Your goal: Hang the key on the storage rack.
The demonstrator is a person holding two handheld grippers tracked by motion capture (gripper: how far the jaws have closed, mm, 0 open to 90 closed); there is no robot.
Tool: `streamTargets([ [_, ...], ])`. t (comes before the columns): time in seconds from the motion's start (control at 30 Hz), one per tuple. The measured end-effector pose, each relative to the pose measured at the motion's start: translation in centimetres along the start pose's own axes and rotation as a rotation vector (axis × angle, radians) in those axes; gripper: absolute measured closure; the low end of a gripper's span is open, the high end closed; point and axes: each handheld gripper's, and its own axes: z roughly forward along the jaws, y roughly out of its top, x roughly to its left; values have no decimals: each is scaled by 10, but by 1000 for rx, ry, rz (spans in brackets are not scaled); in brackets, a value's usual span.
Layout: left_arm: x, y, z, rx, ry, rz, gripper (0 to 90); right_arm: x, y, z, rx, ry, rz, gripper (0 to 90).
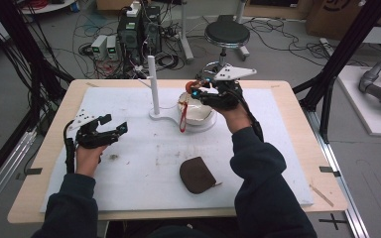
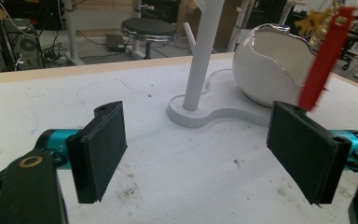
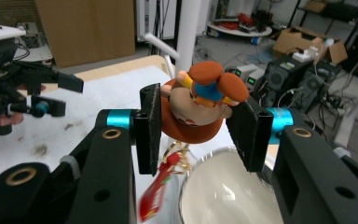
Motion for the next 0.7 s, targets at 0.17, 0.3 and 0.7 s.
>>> streamTargets([
  [0.17,1,0,0,3,0,0,197,3,13,19,-22,24,1,576],
  [0.3,1,0,0,2,1,-3,197,3,25,31,-47,48,11,576],
  [0.7,3,0,-1,2,1,-8,197,8,49,54,-69,86,-5,576],
])
